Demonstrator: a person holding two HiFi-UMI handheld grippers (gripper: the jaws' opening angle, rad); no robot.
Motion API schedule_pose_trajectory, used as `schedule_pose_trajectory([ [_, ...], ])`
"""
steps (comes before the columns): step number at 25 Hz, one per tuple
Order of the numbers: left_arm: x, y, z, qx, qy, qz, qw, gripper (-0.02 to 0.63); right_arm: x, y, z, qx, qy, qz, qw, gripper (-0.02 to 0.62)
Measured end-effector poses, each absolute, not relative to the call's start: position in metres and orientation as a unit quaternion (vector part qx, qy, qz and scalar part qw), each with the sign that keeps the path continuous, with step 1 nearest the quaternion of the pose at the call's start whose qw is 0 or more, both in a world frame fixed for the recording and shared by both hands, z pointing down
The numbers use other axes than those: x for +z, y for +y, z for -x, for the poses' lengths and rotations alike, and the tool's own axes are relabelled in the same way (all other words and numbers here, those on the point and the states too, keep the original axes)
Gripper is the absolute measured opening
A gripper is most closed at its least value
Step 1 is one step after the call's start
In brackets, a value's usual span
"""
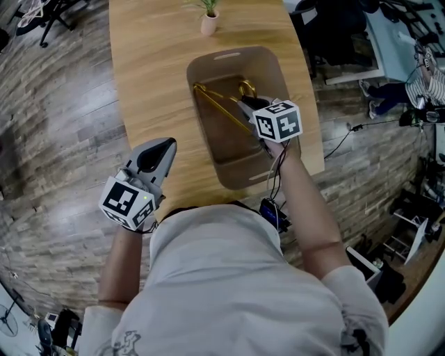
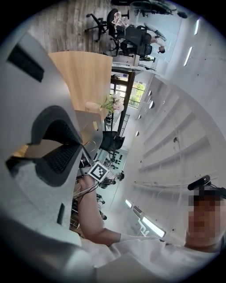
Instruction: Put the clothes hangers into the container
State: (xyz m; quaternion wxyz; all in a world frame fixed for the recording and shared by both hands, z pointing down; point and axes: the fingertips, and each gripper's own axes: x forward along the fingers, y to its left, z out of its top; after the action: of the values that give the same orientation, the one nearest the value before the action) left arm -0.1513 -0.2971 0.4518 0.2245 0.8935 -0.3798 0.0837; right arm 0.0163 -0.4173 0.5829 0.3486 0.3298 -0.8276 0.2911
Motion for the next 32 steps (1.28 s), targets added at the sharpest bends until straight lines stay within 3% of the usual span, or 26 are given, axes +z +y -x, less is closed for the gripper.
schedule_pose_trajectory([
  [15, 0.451, -0.297, 0.145, 0.087, -0.371, -0.898, 0.22, 0.006, 0.582, -0.429, -0.046, 0.278, -0.808, -0.391, 0.341, 0.173],
  [32, 0.424, -0.274, 0.115, 0.088, -0.366, -0.908, 0.182, 0.006, 0.526, -0.399, -0.045, 0.235, -0.839, -0.389, 0.298, 0.184],
])
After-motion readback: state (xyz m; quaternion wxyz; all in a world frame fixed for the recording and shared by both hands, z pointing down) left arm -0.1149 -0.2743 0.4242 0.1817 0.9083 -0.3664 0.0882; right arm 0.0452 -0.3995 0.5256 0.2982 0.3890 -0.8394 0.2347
